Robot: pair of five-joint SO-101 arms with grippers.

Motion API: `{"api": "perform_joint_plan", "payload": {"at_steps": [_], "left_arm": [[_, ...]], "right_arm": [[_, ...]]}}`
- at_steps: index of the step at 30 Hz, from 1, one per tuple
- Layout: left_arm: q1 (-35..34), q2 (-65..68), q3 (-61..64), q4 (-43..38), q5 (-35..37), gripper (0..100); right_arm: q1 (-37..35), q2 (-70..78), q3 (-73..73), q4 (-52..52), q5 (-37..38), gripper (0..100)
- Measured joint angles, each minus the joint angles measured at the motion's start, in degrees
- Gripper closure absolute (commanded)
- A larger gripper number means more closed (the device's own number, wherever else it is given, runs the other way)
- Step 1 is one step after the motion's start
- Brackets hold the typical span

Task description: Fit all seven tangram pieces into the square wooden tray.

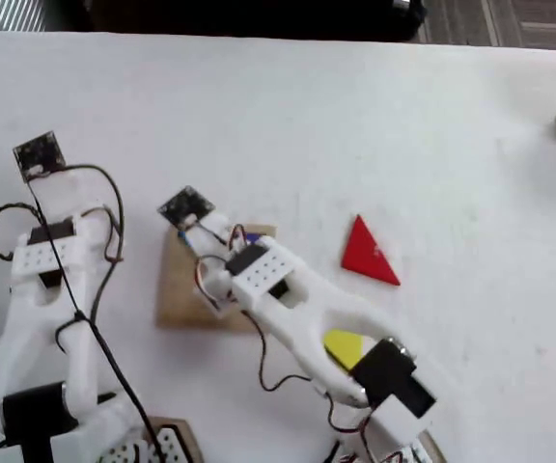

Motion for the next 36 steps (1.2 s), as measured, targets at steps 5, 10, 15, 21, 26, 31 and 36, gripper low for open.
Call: {"api": "perform_joint_plan", "payload": {"at_steps": [5,10,15,21,26,31,36], "left_arm": [[0.0,0.0,0.0,0.0,0.0,98],[0.0,0.0,0.0,0.0,0.0,98],[0.0,0.0,0.0,0.0,0.0,98],[0.0,0.0,0.0,0.0,0.0,98],[0.0,0.0,0.0,0.0,0.0,98],[0.0,0.0,0.0,0.0,0.0,98],[0.0,0.0,0.0,0.0,-1.7,98]], "right_arm": [[1.8,1.8,-2.9,2.9,0.0,98.1],[2.2,1.8,-3.4,4.9,0.4,98.1],[2.9,-3.2,-3.6,9.8,0.8,98.1],[3.0,-8.3,1.1,12.0,0.8,97.8],[3.5,-5.8,2.2,10.5,1.6,98.1],[3.9,-1.9,-0.4,10.3,2.5,98.1],[4.8,-1.6,-2.0,12.3,3.0,98.1]]}}
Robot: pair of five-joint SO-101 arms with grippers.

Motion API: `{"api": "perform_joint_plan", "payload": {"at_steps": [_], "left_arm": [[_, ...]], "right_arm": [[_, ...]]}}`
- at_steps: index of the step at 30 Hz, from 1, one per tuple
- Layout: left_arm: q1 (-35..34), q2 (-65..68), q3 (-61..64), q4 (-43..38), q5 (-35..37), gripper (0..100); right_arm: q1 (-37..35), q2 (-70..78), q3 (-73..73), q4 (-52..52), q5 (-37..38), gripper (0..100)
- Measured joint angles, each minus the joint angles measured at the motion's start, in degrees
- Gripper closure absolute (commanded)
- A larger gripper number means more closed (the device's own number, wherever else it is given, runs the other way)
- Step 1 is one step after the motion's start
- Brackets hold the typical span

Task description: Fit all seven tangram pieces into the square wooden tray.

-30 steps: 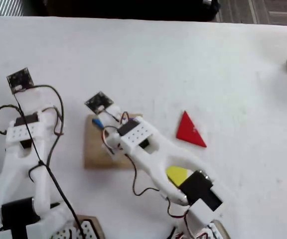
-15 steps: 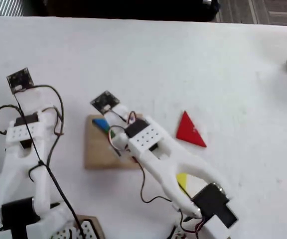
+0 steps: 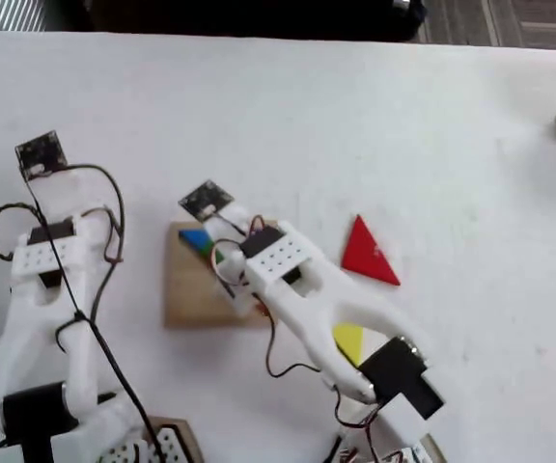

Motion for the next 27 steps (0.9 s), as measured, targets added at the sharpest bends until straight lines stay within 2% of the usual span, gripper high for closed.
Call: {"api": "perform_joint_plan", "payload": {"at_steps": [5,12,21,27], "left_arm": [[0.0,0.0,0.0,0.0,-0.3,98],[0.0,0.0,0.0,0.0,-0.3,98],[0.0,0.0,0.0,0.0,-0.3,98],[0.0,0.0,0.0,0.0,-0.4,98]], "right_arm": [[2.0,-5.8,-0.1,4.7,0.3,98.1],[1.4,-12.1,4.7,3.8,0.4,97.9],[-6.7,-12.1,12.8,-10.0,0.4,98.1],[-5.7,-12.1,14.8,-15.7,0.4,97.8]]}}
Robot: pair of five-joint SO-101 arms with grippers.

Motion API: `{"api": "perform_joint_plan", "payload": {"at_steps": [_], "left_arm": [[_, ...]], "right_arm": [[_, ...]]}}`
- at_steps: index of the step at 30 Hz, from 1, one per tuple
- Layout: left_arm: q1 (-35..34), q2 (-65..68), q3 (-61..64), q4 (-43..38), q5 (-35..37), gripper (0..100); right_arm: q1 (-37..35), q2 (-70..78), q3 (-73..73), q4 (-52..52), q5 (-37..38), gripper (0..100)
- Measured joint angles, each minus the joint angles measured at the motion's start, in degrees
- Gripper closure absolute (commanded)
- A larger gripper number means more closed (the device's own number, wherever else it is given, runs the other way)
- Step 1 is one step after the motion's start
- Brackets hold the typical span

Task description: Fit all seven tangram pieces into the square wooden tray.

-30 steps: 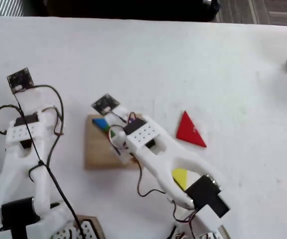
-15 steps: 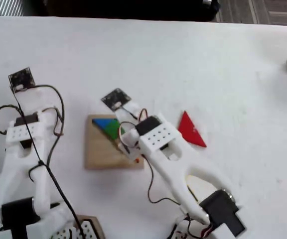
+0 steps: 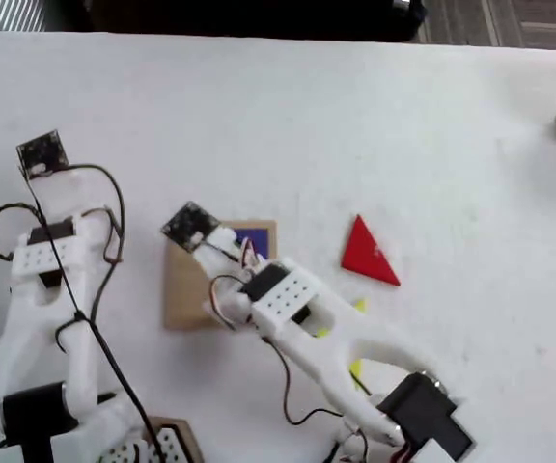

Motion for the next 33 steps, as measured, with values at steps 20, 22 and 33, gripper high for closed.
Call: {"api": "perform_joint_plan", "payload": {"at_steps": [20,22,33], "left_arm": [[0.3,0.0,0.0,0.0,0.0,98],[0.3,0.0,0.0,0.0,0.0,98],[0.3,0.0,0.0,0.0,0.0,98]], "right_arm": [[0.5,2.5,-0.5,-2.7,0.2,98.0],[0.6,4.6,-1.9,-2.6,0.2,98.1],[4.2,7.0,-4.7,-1.2,0.2,97.8]]}}
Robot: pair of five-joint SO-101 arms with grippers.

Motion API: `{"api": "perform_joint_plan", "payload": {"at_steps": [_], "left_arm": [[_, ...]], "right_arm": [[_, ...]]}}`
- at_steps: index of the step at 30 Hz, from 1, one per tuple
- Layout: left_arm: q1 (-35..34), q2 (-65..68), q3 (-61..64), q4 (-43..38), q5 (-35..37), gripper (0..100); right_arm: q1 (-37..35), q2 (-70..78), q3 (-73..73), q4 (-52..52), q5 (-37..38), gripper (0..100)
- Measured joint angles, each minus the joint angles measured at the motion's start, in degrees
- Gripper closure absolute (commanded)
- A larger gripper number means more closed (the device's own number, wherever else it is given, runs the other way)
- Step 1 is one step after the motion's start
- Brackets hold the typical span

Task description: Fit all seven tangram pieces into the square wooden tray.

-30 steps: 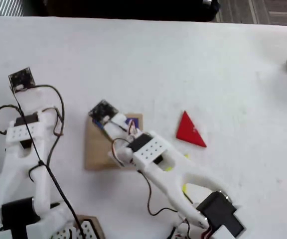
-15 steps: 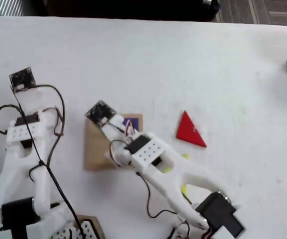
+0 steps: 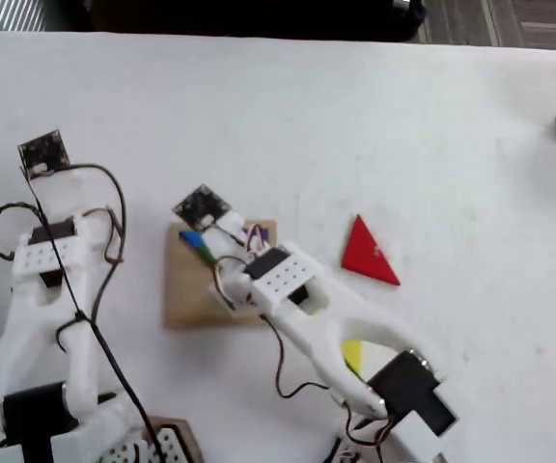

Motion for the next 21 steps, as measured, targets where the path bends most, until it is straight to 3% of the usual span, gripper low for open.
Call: {"api": "perform_joint_plan", "payload": {"at_steps": [7,13,16,21], "left_arm": [[0.0,0.0,0.0,0.0,0.0,98],[0.0,0.0,0.0,0.0,0.0,98],[0.0,0.0,0.0,0.0,0.0,98],[0.0,0.0,0.0,0.0,0.0,97]], "right_arm": [[0.8,-0.1,-0.2,1.0,0.0,98.1],[2.5,-10.1,-1.6,11.4,0.0,97.7],[6.6,-18.4,-0.4,14.8,0.0,95.6],[18.2,-24.1,2.2,15.8,0.0,82.7]]}}
